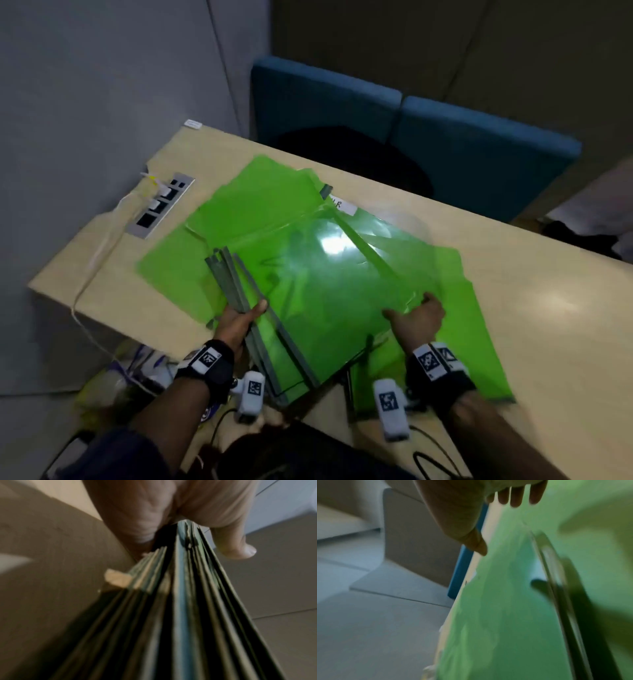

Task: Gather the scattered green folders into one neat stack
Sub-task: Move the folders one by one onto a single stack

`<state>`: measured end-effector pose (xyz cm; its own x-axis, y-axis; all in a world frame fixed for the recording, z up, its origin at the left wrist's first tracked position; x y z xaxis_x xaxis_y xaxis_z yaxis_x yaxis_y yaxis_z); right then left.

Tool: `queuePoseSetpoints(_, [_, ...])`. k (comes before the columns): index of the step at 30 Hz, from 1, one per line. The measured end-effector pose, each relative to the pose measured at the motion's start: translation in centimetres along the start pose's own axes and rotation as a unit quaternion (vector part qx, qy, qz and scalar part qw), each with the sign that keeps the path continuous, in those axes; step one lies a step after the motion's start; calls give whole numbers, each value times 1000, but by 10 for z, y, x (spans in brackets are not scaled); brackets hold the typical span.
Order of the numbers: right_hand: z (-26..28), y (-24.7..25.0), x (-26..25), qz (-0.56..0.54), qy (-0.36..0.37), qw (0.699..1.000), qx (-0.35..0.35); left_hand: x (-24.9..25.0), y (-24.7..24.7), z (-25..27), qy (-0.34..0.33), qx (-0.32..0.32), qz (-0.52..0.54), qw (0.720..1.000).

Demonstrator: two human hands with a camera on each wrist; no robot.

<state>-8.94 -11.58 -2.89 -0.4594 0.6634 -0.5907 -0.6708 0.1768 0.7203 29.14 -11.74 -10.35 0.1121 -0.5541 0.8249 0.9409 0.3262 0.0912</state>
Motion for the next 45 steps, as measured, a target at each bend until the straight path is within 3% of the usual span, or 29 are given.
queuePoseSetpoints(3, [-38,2,-55,48,124,991,-28,2,-1,1,-5,1,-17,1000])
queuePoseSetpoints(6, [-56,-40,-67,130,111,973,-157,3,1,1,-11,2,-28,1000])
queuePoseSetpoints(8, [-53,-63,-66,207,116,952,-191,2,2,0,-14,1,-29,999])
queuePoseSetpoints(11, [-37,-81,-71,289,184,924,-168,0,1,-1,-18,-8,-20,1000])
queuePoseSetpoints(13, [-28,-83,-72,285,211,923,-146,-2,2,-3,-19,-13,-14,1000])
queuePoseSetpoints(16, [-38,-69,-58,264,179,937,-142,-3,3,-3,-8,-14,-37,999])
queuePoseSetpoints(20, [-54,-55,-40,313,174,923,-141,0,1,-1,-5,1,-44,999])
queuePoseSetpoints(26, [-9,-83,-52,259,275,909,-179,-4,6,0,6,7,-68,998])
queuePoseSetpoints(30, [-8,-79,-48,161,231,931,-234,17,6,16,-35,25,-38,998])
queuePoseSetpoints(34, [-14,-42,-63,-66,158,950,-262,44,-13,40,-83,-73,24,994])
queuePoseSetpoints(37, [-15,-14,-68,-115,148,950,-249,60,-44,59,-94,-134,9,986])
queuePoseSetpoints(42, [-25,52,-39,-215,144,950,-174,87,-98,82,-160,-127,-109,973])
queuePoseSetpoints(45, [-34,75,5,-258,95,951,-141,76,-131,97,-133,-180,-117,967])
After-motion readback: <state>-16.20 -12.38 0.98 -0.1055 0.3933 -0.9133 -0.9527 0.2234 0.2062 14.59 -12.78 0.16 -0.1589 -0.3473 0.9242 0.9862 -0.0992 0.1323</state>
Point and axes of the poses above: each hand's wrist, its own z-axis away from the middle knuckle, its own y-axis out of the back of the hand, x = y × z, the point moved 9 cm from there along -z, towards the middle knuckle, and after that the axes turned 2 degrees about x, right-handed, at the moved point
